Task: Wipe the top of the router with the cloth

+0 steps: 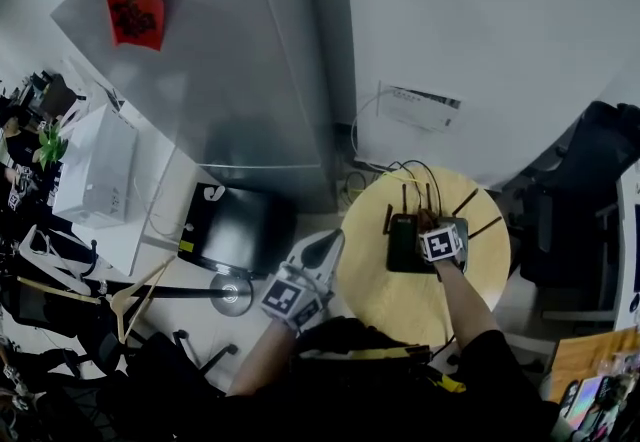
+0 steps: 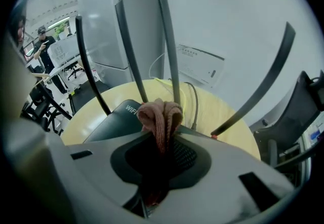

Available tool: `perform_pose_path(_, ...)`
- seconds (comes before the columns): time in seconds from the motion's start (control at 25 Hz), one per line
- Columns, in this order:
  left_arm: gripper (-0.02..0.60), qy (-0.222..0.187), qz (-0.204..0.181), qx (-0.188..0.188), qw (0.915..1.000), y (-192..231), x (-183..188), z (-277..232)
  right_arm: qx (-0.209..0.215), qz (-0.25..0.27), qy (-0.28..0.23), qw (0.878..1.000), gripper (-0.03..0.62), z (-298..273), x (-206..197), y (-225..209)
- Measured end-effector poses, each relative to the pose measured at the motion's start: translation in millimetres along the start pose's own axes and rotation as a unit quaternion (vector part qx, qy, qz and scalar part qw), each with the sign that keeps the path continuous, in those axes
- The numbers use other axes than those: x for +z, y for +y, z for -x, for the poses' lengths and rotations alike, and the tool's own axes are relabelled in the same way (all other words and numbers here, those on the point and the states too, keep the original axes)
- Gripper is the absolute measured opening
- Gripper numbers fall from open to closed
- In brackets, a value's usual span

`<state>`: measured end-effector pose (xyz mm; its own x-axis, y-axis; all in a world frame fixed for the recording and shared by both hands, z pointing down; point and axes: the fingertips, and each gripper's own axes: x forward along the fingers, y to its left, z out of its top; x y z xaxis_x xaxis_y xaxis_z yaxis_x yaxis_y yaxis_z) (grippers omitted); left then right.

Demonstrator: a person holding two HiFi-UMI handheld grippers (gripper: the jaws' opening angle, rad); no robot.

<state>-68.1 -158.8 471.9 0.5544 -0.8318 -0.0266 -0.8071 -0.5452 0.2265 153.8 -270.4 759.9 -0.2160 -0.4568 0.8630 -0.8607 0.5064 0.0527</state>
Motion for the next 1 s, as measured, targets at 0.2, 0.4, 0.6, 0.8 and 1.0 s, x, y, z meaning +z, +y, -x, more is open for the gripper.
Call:
perform_pose_path(0.2,-0.006,0.004,0.000,-0.019,0.9998,-5,-2,-14,-0.019,-0.011,0.005,1.000,0.063,4,-10,-20)
perform_pose_path(0.4,-0.006,0.010,0.005,-0.028,0.9995,-5,-5,-22,-0.035,-0.023,0.003,0.999,0.063,9,-17,-38)
perform_pose_path(0.6,-0.006,0.018,0.004,-0.044,0.9988,-9,-8,-31,-0.053,-0.040,0.013,0.998,0.063,12,-31,-55)
perform_pose_path(0.8,-0.006,0.025,0.007,-0.051,0.9984,-7,-13,-36,-0.070,-0.055,0.009,0.996,0.063,16,-36,-71)
perform_pose_path(1.0,-0.006,0.026,-0.003,-0.076,0.9968,-15,-13,-48,-0.086,-0.069,0.019,0.994,0.063,20,-47,-83)
